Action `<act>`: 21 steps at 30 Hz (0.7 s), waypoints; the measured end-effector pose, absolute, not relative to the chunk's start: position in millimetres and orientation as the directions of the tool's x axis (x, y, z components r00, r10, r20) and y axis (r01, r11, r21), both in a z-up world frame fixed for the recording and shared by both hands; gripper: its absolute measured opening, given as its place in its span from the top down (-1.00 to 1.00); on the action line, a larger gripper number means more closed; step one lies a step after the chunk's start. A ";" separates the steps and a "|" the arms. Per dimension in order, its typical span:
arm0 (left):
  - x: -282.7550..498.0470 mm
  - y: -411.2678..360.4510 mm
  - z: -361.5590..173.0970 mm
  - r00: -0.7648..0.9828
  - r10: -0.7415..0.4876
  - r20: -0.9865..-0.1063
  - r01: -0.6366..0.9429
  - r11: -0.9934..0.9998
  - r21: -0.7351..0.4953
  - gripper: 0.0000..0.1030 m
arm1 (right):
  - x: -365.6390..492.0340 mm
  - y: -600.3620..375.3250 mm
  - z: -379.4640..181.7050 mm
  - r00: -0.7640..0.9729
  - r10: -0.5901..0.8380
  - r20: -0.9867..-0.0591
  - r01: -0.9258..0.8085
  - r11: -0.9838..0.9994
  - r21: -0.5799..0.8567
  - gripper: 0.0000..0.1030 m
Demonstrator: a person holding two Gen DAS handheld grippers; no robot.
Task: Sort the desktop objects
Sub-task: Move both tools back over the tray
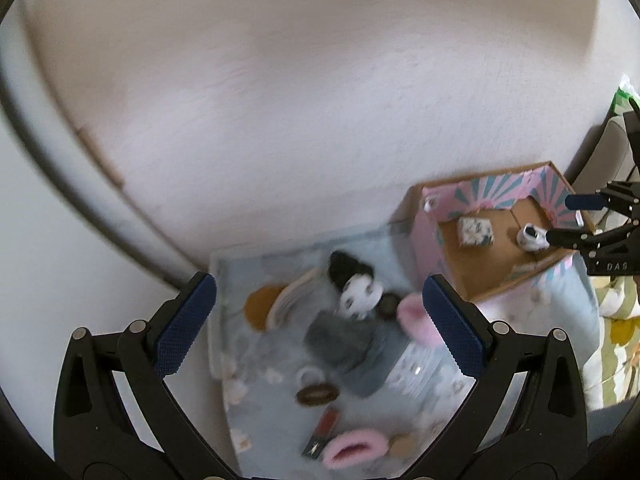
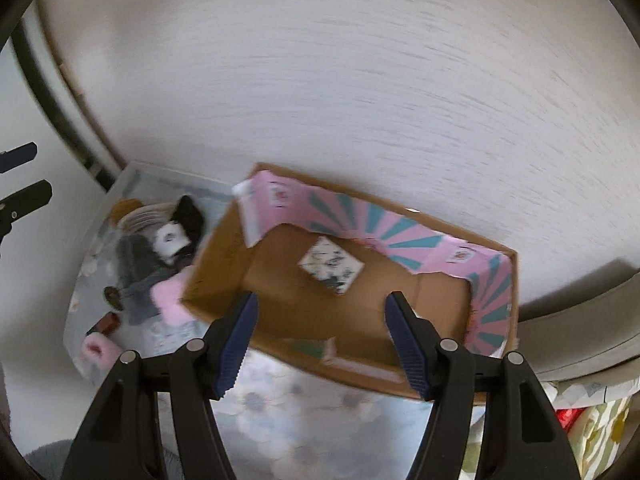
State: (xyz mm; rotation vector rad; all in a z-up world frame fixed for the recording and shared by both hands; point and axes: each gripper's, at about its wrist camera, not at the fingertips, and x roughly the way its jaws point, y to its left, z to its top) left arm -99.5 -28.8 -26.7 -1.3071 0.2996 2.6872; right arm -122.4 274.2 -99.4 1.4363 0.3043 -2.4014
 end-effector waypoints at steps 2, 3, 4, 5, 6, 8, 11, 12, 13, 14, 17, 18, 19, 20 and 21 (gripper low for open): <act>-83.7 -44.2 -32.5 -0.616 0.029 -0.787 -0.191 -0.975 0.114 -1.00 | -114.2 262.8 -99.2 -0.421 -0.192 -0.887 0.417 -0.909 -0.001 -0.20; -77.9 -50.0 -36.4 -0.618 0.025 -0.786 -0.183 -0.977 0.112 -1.00 | -110.5 257.3 -100.3 -0.419 -0.202 -0.885 0.428 -0.904 0.004 -0.20; -72.9 -54.9 -40.0 -0.619 0.021 -0.785 -0.174 -0.979 0.111 -1.00 | -105.9 250.3 -101.8 -0.417 -0.213 -0.884 0.442 -0.897 0.008 -0.20; -66.5 -61.1 -44.2 -0.621 0.016 -0.784 -0.162 -0.981 0.109 -1.00 | -102.4 244.6 -102.9 -0.403 -0.227 -0.887 0.465 -0.885 0.016 -0.20; -60.4 -67.1 -49.0 -0.620 0.012 -0.784 -0.150 -0.983 0.104 -1.00 | -98.9 238.8 -104.4 -0.402 -0.237 -0.885 0.479 -0.878 0.018 -0.20; -49.1 -78.3 -56.8 -0.617 0.014 -0.787 -0.136 -0.987 0.089 -1.00 | -89.2 223.2 -109.4 -0.396 -0.260 -0.881 0.516 -0.857 0.021 -0.20; -33.2 -93.8 -69.7 -0.610 0.010 -0.793 -0.123 -0.989 0.082 -1.00 | -80.1 205.3 -118.2 -0.378 -0.287 -0.881 0.561 -0.827 0.029 -0.20; -27.8 -96.1 -73.2 -0.608 0.009 -0.794 -0.121 -0.989 0.081 -1.00 | -77.2 199.0 -120.7 -0.371 -0.295 -0.880 0.576 -0.817 0.031 -0.20; -22.3 -99.8 -77.1 -0.606 0.010 -0.795 -0.120 -0.990 0.079 -1.00 | -73.7 191.5 -123.6 -0.364 -0.305 -0.880 0.592 -0.805 0.034 -0.20; -18.7 -101.4 -80.7 -0.605 0.012 -0.796 -0.119 -0.990 0.076 -1.00 | -71.2 186.2 -125.6 -0.361 -0.312 -0.879 0.604 -0.796 0.034 -0.20; -4.7 -109.4 -96.1 -0.598 0.022 -0.801 -0.113 -0.992 0.057 -0.99 | -64.1 168.7 -133.2 -0.365 -0.325 -0.872 0.611 -0.791 0.039 -0.20; -0.8 -110.6 -102.5 -0.593 0.028 -0.805 -0.110 -0.993 0.047 -0.98 | -61.7 163.7 -135.4 -0.358 -0.332 -0.873 0.619 -0.784 0.045 -0.20; 3.4 -111.1 -108.1 -0.589 0.034 -0.808 -0.109 -0.993 0.038 -0.97 | -59.1 158.5 -138.9 -0.346 -0.344 -0.873 0.630 -0.774 0.055 -0.20; 8.0 -110.5 -114.1 -0.586 0.043 -0.809 -0.111 -0.993 0.028 -0.97 | -56.8 153.2 -142.4 -0.334 -0.354 -0.874 0.643 -0.763 0.063 -0.20; 13.9 -108.3 -120.1 -0.589 0.055 -0.806 -0.121 -0.992 0.020 -0.97 | -55.4 149.1 -145.4 -0.325 -0.358 -0.875 0.652 -0.755 0.066 -0.20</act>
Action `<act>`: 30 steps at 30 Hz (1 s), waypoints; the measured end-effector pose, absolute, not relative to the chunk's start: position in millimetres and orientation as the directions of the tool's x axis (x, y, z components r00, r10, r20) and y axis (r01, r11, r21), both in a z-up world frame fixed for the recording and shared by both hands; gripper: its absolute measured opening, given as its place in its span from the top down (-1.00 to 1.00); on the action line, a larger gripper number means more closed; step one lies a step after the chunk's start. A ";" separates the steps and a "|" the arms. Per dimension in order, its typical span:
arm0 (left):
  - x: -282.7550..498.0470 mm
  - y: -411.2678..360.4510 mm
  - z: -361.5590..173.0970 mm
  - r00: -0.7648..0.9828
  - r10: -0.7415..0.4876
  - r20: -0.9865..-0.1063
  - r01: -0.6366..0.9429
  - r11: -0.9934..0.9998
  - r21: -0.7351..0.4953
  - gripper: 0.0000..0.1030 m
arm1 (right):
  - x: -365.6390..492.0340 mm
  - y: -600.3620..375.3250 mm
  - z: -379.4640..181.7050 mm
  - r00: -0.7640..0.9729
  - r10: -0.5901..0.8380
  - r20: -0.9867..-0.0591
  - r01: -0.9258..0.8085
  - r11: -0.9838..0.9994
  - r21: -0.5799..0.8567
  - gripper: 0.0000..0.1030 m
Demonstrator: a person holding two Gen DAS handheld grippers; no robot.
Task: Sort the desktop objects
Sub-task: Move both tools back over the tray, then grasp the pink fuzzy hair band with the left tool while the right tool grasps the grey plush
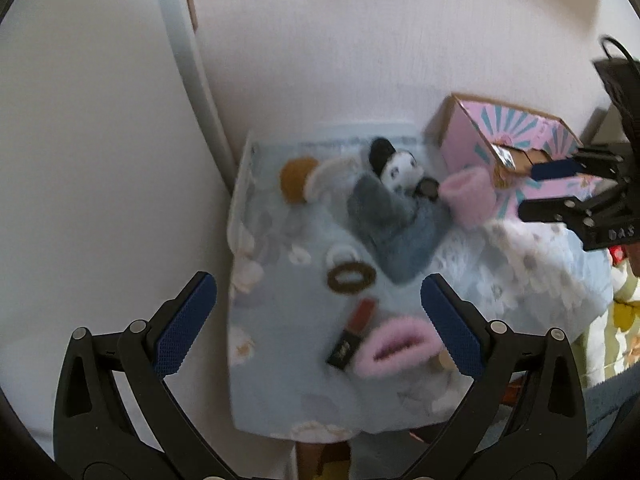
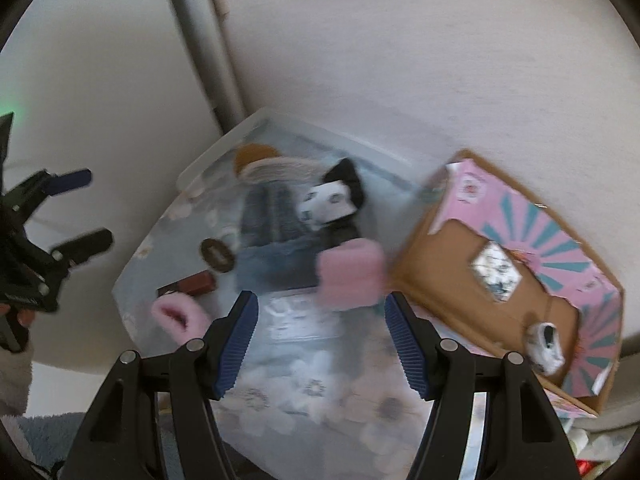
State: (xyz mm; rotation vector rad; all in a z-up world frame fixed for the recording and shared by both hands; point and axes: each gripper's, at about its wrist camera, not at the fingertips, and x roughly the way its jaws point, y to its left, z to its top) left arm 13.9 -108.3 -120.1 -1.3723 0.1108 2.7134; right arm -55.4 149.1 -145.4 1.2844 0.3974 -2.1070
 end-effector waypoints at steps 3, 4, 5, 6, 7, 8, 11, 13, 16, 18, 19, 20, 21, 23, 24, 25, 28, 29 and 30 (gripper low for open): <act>30.0 -94.0 -134.3 -0.612 0.077 -0.787 -0.172 -0.984 0.037 -0.97 | -51.6 132.7 -155.9 -0.301 -0.345 -0.889 0.684 -0.728 0.051 -0.20; 34.1 -88.2 -139.2 -0.618 0.082 -0.782 -0.192 -0.980 0.048 -0.97 | -51.7 127.1 -159.6 -0.298 -0.335 -0.894 0.694 -0.719 0.038 -0.20; 37.8 -81.8 -144.7 -0.624 0.085 -0.777 -0.211 -0.975 0.063 -0.97 | -52.3 122.7 -162.5 -0.296 -0.330 -0.896 0.702 -0.712 0.031 -0.20; 40.5 -76.7 -150.7 -0.626 0.088 -0.775 -0.228 -0.971 0.074 -0.94 | -54.3 115.7 -166.9 -0.287 -0.331 -0.899 0.713 -0.700 0.030 -0.20; 42.2 -70.4 -158.7 -0.625 0.088 -0.775 -0.244 -0.966 0.087 -0.91 | -55.7 111.9 -169.8 -0.280 -0.332 -0.901 0.720 -0.693 0.032 -0.20; 42.2 -65.0 -167.7 -0.618 0.087 -0.781 -0.260 -0.961 0.098 -0.89 | -57.6 106.9 -173.3 -0.274 -0.333 -0.902 0.726 -0.687 0.034 -0.20; 42.2 -54.5 -191.8 -0.593 0.089 -0.800 -0.297 -0.948 0.115 -0.70 | -64.8 90.6 -186.0 -0.245 -0.335 -0.910 0.746 -0.664 0.044 -0.20; 43.7 -50.8 -202.7 -0.585 0.101 -0.805 -0.314 -0.943 0.110 -0.67 | -68.9 79.8 -195.8 -0.230 -0.332 -0.915 0.765 -0.643 0.041 -0.20; 47.5 -47.5 -211.4 -0.583 0.115 -0.805 -0.333 -0.937 0.107 -0.65 | -73.4 66.9 -210.0 -0.216 -0.319 -0.923 0.788 -0.615 0.028 -0.20; 49.2 -46.7 -214.3 -0.583 0.124 -0.803 -0.344 -0.933 0.106 -0.65 | -75.9 61.3 -216.7 -0.205 -0.316 -0.926 0.793 -0.608 0.032 -0.20; 50.3 -46.0 -215.3 -0.582 0.127 -0.803 -0.348 -0.931 0.105 -0.64 | -76.9 59.1 -219.8 -0.200 -0.318 -0.927 0.795 -0.605 0.036 -0.20; 50.8 -46.1 -217.1 -0.579 0.133 -0.804 -0.353 -0.930 0.100 -0.64 | -77.8 57.4 -221.9 -0.196 -0.319 -0.927 0.795 -0.605 0.041 -0.20; 51.3 -46.4 -219.0 -0.574 0.143 -0.806 -0.360 -0.928 0.092 -0.61 | -78.4 56.1 -223.7 -0.191 -0.320 -0.928 0.795 -0.605 0.045 -0.20; 51.0 -46.2 -222.4 -0.565 0.144 -0.812 -0.366 -0.926 0.090 -0.54 | -79.0 54.3 -227.6 -0.187 -0.319 -0.929 0.795 -0.605 0.048 -0.20; 51.3 -47.3 -222.4 -0.569 0.159 -0.807 -0.368 -0.926 0.078 -0.52 | -79.2 53.3 -228.7 -0.186 -0.316 -0.930 0.796 -0.604 0.046 -0.20; 50.4 -48.3 -223.2 -0.566 0.164 -0.808 -0.368 -0.927 0.070 -0.51 | -79.5 52.5 -230.0 -0.188 -0.311 -0.932 0.796 -0.603 0.041 -0.20; 46.8 -50.6 -224.1 -0.560 0.186 -0.807 -0.371 -0.927 0.044 -0.35 | -81.3 49.2 -232.5 -0.195 -0.297 -0.935 0.800 -0.600 0.024 -0.20; 45.9 -50.9 -223.9 -0.561 0.189 -0.806 -0.372 -0.927 0.042 -0.31 | -82.5 48.1 -233.3 -0.201 -0.291 -0.936 0.797 -0.603 0.016 -0.20; 45.2 -51.2 -223.6 -0.561 0.187 -0.806 -0.373 -0.927 0.044 -0.19 | -83.7 47.5 -233.7 -0.203 -0.288 -0.936 0.797 -0.604 0.013 -0.20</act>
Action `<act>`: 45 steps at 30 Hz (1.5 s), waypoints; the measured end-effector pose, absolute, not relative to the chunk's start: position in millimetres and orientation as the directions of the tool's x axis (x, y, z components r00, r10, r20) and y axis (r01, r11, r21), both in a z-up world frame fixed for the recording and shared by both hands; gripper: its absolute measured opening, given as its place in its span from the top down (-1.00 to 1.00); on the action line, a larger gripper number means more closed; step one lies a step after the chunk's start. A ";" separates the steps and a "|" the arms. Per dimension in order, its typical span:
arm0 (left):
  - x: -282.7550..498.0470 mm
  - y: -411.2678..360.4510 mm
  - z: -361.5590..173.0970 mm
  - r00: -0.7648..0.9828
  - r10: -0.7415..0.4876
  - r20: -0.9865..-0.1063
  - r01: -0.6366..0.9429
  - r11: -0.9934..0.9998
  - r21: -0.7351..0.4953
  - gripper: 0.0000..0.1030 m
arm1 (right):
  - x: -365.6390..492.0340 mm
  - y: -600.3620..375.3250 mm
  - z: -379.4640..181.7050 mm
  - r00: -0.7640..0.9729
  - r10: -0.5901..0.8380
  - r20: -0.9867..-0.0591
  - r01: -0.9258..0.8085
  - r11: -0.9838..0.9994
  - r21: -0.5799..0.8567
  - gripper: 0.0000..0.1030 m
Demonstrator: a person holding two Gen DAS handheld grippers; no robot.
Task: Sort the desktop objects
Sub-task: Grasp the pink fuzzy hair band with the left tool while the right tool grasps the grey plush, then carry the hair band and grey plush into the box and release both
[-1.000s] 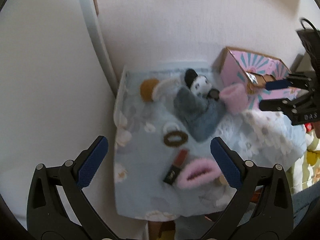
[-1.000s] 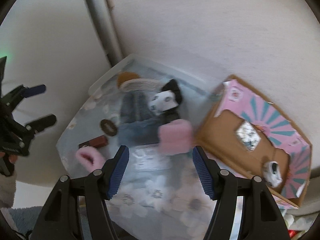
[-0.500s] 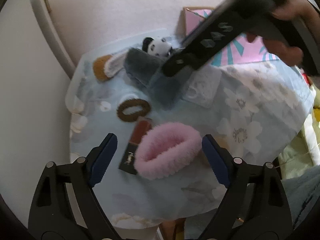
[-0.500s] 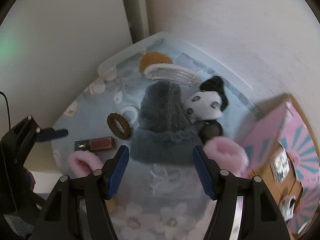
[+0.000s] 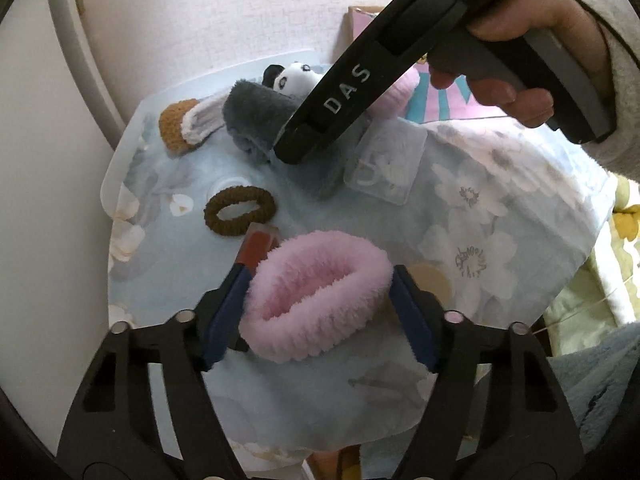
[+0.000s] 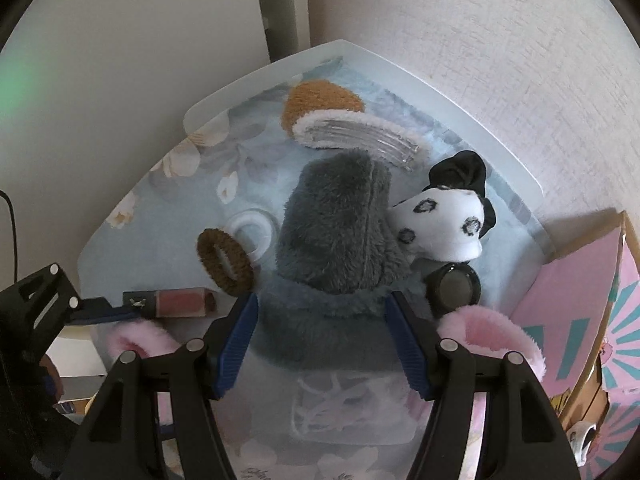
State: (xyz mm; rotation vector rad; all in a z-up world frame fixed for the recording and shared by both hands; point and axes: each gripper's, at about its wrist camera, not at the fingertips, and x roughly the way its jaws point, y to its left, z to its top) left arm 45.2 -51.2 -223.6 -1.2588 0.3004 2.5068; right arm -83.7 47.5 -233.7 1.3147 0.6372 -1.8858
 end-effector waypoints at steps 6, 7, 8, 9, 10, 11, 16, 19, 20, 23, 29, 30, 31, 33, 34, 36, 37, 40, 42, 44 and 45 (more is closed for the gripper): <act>42.0 -54.2 -224.6 -0.553 0.202 -0.808 -0.382 -0.924 0.030 0.08 | -88.5 46.3 -234.7 -0.211 -0.283 -0.936 0.795 -0.607 0.004 -0.01; 41.8 -55.7 -223.9 -0.552 0.211 -0.806 -0.380 -0.925 0.019 0.17 | -88.9 46.4 -234.9 -0.214 -0.279 -0.936 0.795 -0.607 -0.001 0.08; 41.4 -57.9 -223.3 -0.553 0.218 -0.804 -0.375 -0.927 0.007 0.22 | -89.0 46.7 -235.3 -0.220 -0.272 -0.937 0.795 -0.607 -0.010 0.24; 40.3 -60.1 -222.9 -0.553 0.221 -0.803 -0.366 -0.931 -0.005 0.29 | -89.0 47.2 -235.1 -0.226 -0.268 -0.937 0.795 -0.606 -0.018 0.34; 39.4 -62.1 -222.6 -0.553 0.229 -0.801 -0.361 -0.932 -0.017 0.36 | -89.8 48.3 -234.9 -0.229 -0.267 -0.936 0.794 -0.607 -0.021 0.36; 38.7 -64.5 -222.1 -0.555 0.231 -0.799 -0.351 -0.936 -0.027 0.39 | -90.1 49.3 -234.6 -0.230 -0.268 -0.935 0.793 -0.609 -0.020 0.43; 34.5 -69.9 -216.2 -0.558 0.235 -0.796 -0.326 -0.944 -0.051 0.52 | -90.2 54.5 -229.3 -0.245 -0.278 -0.929 0.776 -0.630 -0.015 0.53; 32.5 -73.5 -208.5 -0.566 0.240 -0.789 -0.313 -0.948 -0.064 0.53 | -89.5 56.7 -222.3 -0.252 -0.291 -0.923 0.769 -0.639 -0.008 0.55; 31.6 -74.4 -205.6 -0.570 0.241 -0.786 -0.309 -0.949 -0.067 0.53 | -89.0 57.5 -219.5 -0.254 -0.295 -0.921 0.768 -0.641 -0.007 0.55; 29.2 -75.0 -196.5 -0.583 0.237 -0.777 -0.300 -0.952 -0.065 0.53 | -87.1 59.8 -210.3 -0.260 -0.306 -0.916 0.768 -0.640 -0.004 0.56; 24.6 -77.6 -180.3 -0.605 0.230 -0.762 -0.291 -0.955 -0.057 0.53 | -87.2 57.2 -195.5 -0.267 -0.334 -0.904 0.759 -0.651 0.016 0.56; 24.2 -78.1 -177.1 -0.610 0.227 -0.759 -0.290 -0.956 -0.052 0.53 | -86.7 58.8 -190.4 -0.269 -0.343 -0.900 0.757 -0.653 0.023 0.56; 23.7 -78.4 -174.5 -0.613 0.224 -0.757 -0.289 -0.956 -0.048 0.53 | -87.2 57.4 -187.3 -0.269 -0.347 -0.898 0.756 -0.654 0.026 0.56; 22.7 -79.3 -167.8 -0.620 0.222 -0.753 -0.287 -0.957 -0.046 0.53 | -86.7 58.5 -178.3 -0.276 -0.359 -0.892 0.755 -0.656 0.030 0.56; 22.2 -79.8 -164.6 -0.624 0.220 -0.750 -0.285 -0.958 -0.044 0.53 | -86.2 59.8 -172.6 -0.281 -0.364 -0.888 0.753 -0.657 0.031 0.56; 20.3 -80.8 -156.6 -0.633 0.214 -0.744 -0.283 -0.959 -0.036 0.53 | -86.1 62.4 -163.2 -0.290 -0.374 -0.881 0.749 -0.662 0.035 0.56; 18.9 -80.9 -152.7 -0.637 0.210 -0.742 -0.281 -0.959 -0.030 0.53 | -86.6 64.2 -157.5 -0.293 -0.381 -0.877 0.746 -0.665 0.040 0.56; 11.4 -80.9 -137.9 -0.647 0.204 -0.735 -0.282 -0.959 -0.019 0.53 | -89.5 72.0 -139.5 -0.302 -0.406 -0.863 0.734 -0.676 0.062 0.56; 4.9 -79.8 -127.4 -0.653 0.206 -0.729 -0.285 -0.958 -0.015 0.53 | -91.9 79.4 -127.5 -0.311 -0.419 -0.853 0.723 -0.687 0.073 0.56; -2.9 -76.6 -115.3 -0.661 0.209 -0.721 -0.292 -0.957 -0.010 0.53 | -95.6 90.1 -112.4 -0.327 -0.432 -0.840 0.705 -0.704 0.087 0.56; -7.8 -73.7 -107.7 -0.667 0.214 -0.713 -0.298 -0.955 -0.008 0.53 | -97.2 94.8 -106.8 -0.334 -0.438 -0.835 0.698 -0.710 0.093 0.56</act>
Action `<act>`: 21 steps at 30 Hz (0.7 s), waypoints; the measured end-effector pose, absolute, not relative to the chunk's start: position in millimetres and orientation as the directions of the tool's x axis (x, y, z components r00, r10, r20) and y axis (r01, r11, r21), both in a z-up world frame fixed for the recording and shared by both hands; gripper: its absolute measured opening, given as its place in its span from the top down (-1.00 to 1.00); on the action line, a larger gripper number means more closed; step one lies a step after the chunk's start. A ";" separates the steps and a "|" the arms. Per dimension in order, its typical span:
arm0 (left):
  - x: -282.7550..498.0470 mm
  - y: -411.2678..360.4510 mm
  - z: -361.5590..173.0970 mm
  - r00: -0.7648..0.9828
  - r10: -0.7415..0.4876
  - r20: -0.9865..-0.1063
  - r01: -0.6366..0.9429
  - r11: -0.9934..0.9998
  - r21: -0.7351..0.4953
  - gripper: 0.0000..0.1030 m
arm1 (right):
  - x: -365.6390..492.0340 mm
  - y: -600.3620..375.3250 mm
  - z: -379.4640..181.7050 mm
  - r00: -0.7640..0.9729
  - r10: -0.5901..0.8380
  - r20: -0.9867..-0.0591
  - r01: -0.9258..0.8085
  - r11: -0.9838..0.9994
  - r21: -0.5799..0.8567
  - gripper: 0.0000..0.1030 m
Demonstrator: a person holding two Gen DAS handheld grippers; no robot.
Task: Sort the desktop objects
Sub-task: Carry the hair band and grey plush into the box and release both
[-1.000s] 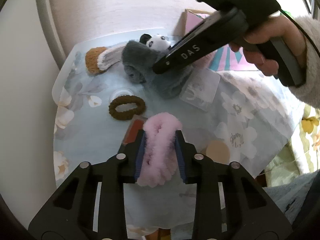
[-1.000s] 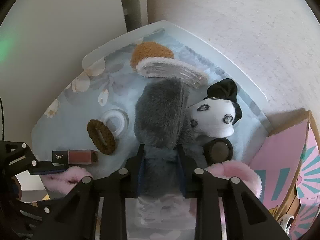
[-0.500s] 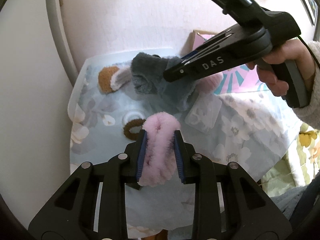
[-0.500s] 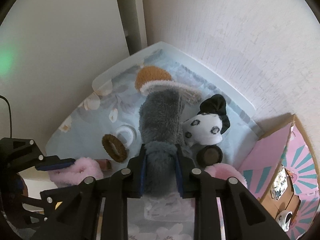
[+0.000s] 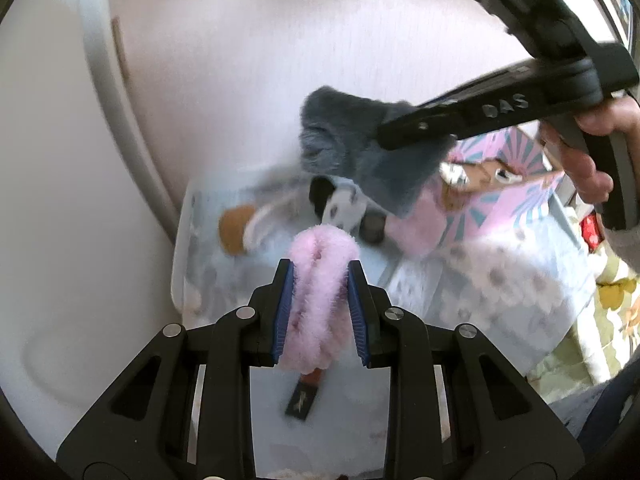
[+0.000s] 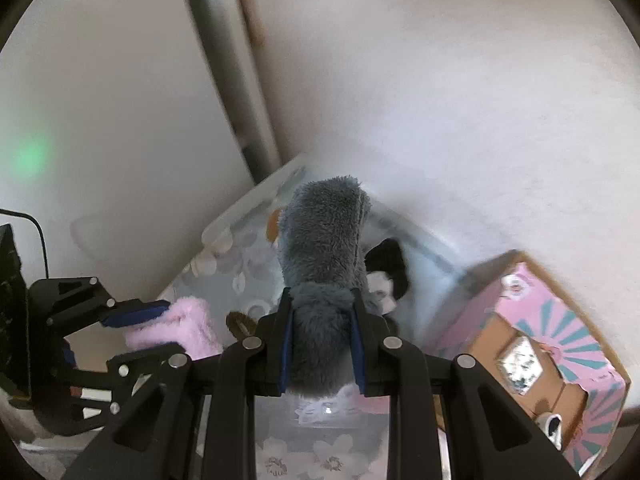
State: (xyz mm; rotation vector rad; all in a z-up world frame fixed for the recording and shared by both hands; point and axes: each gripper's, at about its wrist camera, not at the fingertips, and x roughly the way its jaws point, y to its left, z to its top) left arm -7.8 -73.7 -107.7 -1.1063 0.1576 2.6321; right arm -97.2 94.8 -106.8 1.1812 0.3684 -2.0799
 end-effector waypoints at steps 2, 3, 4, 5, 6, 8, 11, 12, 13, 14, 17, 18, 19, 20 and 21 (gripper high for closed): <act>-17.7 -66.0 -93.8 -0.678 0.223 -0.700 -0.313 -0.950 0.001 0.53 | -100.5 110.2 -91.0 -0.359 -0.446 -0.820 0.679 -0.727 0.098 0.56; -24.2 -60.4 -85.8 -0.684 0.228 -0.693 -0.324 -0.946 0.008 0.53 | -101.6 118.6 -83.4 -0.375 -0.444 -0.814 0.669 -0.737 0.095 0.56; -30.4 -55.1 -79.4 -0.687 0.234 -0.688 -0.334 -0.943 0.013 0.53 | -103.0 128.4 -75.7 -0.390 -0.439 -0.810 0.656 -0.749 0.090 0.56; -40.3 -46.4 -71.7 -0.685 0.239 -0.688 -0.346 -0.938 0.019 0.53 | -104.6 138.6 -69.1 -0.402 -0.432 -0.807 0.643 -0.761 0.087 0.56; -48.6 -39.2 -66.9 -0.683 0.239 -0.690 -0.353 -0.935 0.025 0.53 | -106.3 148.7 -63.6 -0.412 -0.424 -0.807 0.630 -0.772 0.084 0.56; -65.8 -20.4 -57.5 -0.678 0.252 -0.690 -0.378 -0.925 0.033 0.53 | -109.9 172.2 -54.2 -0.433 -0.402 -0.807 0.597 -0.798 0.077 0.56; -85.3 8.8 -47.6 -0.671 0.290 -0.683 -0.425 -0.905 0.032 0.53 | -115.6 212.6 -46.3 -0.467 -0.342 -0.815 0.534 -0.844 0.048 0.56; -92.7 20.6 -46.2 -0.663 0.303 -0.685 -0.441 -0.897 0.030 0.53 | -116.7 220.8 -45.8 -0.473 -0.329 -0.818 0.520 -0.853 0.042 0.56; -100.3 32.3 -45.8 -0.654 0.314 -0.688 -0.456 -0.889 0.028 0.53 | -118.8 235.0 -45.9 -0.479 -0.309 -0.822 0.496 -0.867 0.037 0.56; -109.8 47.9 -46.3 -0.641 0.328 -0.694 -0.476 -0.879 0.024 0.53 | -121.0 248.3 -46.9 -0.481 -0.294 -0.826 0.473 -0.880 0.038 0.56; -130.1 79.4 -52.3 -0.606 0.354 -0.712 -0.510 -0.860 0.007 0.53 | -127.9 282.9 -54.9 -0.486 -0.254 -0.836 0.408 -0.912 0.041 0.56; -137.8 91.7 -55.3 -0.588 0.364 -0.722 -0.521 -0.853 -0.006 0.53 | -130.6 293.9 -59.3 -0.486 -0.239 -0.841 0.384 -0.923 0.040 0.56; -144.6 101.6 -58.4 -0.572 0.371 -0.731 -0.529 -0.848 -0.017 0.53 | -134.5 308.6 -66.5 -0.482 -0.220 -0.848 0.351 -0.935 0.042 0.56; -151.2 111.9 -63.2 -0.557 0.375 -0.741 -0.535 -0.844 -0.025 0.53 | -136.5 315.1 -70.8 -0.478 -0.211 -0.853 0.334 -0.941 0.045 0.56; -161.1 122.7 -69.2 -0.541 0.375 -0.753 -0.538 -0.842 -0.032 0.53 | -140.3 323.4 -76.7 -0.472 -0.200 -0.859 0.312 -0.949 0.050 0.56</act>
